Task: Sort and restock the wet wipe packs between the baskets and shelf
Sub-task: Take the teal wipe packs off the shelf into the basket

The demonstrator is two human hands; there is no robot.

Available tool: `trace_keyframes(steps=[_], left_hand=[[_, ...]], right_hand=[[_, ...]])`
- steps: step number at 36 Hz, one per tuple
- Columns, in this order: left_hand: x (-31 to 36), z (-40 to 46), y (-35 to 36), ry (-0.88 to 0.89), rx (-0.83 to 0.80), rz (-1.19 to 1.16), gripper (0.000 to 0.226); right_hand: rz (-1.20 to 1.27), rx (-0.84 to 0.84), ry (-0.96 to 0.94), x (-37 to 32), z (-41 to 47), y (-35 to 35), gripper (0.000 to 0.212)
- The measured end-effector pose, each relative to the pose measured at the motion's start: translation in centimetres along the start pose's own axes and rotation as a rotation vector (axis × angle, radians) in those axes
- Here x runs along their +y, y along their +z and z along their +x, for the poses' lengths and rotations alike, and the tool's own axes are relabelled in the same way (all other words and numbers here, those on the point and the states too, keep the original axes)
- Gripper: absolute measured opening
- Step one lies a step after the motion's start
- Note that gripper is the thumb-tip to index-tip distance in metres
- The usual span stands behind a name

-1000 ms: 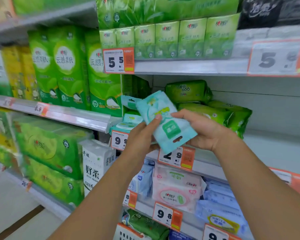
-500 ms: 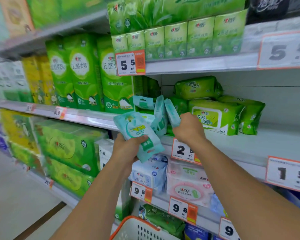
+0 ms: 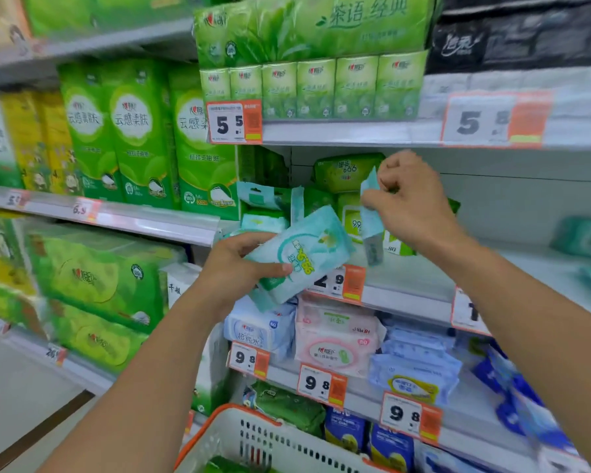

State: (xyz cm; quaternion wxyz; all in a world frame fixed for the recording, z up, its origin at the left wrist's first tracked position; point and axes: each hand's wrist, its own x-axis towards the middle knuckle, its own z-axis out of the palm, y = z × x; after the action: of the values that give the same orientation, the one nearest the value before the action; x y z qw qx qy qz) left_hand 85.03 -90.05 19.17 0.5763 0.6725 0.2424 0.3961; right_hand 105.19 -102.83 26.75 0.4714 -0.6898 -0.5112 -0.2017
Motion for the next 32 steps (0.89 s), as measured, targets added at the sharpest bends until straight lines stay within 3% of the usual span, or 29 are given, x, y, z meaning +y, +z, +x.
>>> trace_keyframes(steps=[2, 5, 9, 12, 16, 25, 27, 32], left_hand=[[0.2, -0.5, 0.6, 0.011, 0.0, -0.011, 0.05], [0.5, -1.4, 2.2, -0.013, -0.081, -0.111, 0.05], [0.8, -2.9, 5.1, -0.049, -0.163, -0.142, 0.015], [0.6, -4.2, 7.7, -0.054, -0.272, -0.066, 0.012], [0.4, -5.5, 10.5, -0.059, -0.414, 0.018, 0.025], [-0.8, -6.7, 15.0, -0.131, -0.583, 0.209, 0.026], [-1.4, -7.2, 16.8, -0.159, -0.627, 0.25, 0.025], [-4.8, -10.5, 23.7, -0.266, -0.848, 0.327, 0.024]], right_hand=[[0.133, -0.033, 0.021, -1.1, -0.7, -1.8, 0.041], [0.524, -0.101, 0.271, -1.7, -1.8, -4.1, 0.012], [0.674, -0.179, 0.569, -1.1, -4.4, -5.9, 0.014], [0.756, -0.333, 0.704, 0.3, -6.7, -7.1, 0.02], [0.701, -0.479, 0.715, 2.2, -9.9, -9.4, 0.011], [0.519, -0.626, 0.75, 5.9, -13.4, -13.6, 0.019], [0.436, -0.742, 0.747, 7.2, -14.0, -14.8, 0.02], [0.02, -1.216, 0.777, 11.8, -16.7, -17.6, 0.022]])
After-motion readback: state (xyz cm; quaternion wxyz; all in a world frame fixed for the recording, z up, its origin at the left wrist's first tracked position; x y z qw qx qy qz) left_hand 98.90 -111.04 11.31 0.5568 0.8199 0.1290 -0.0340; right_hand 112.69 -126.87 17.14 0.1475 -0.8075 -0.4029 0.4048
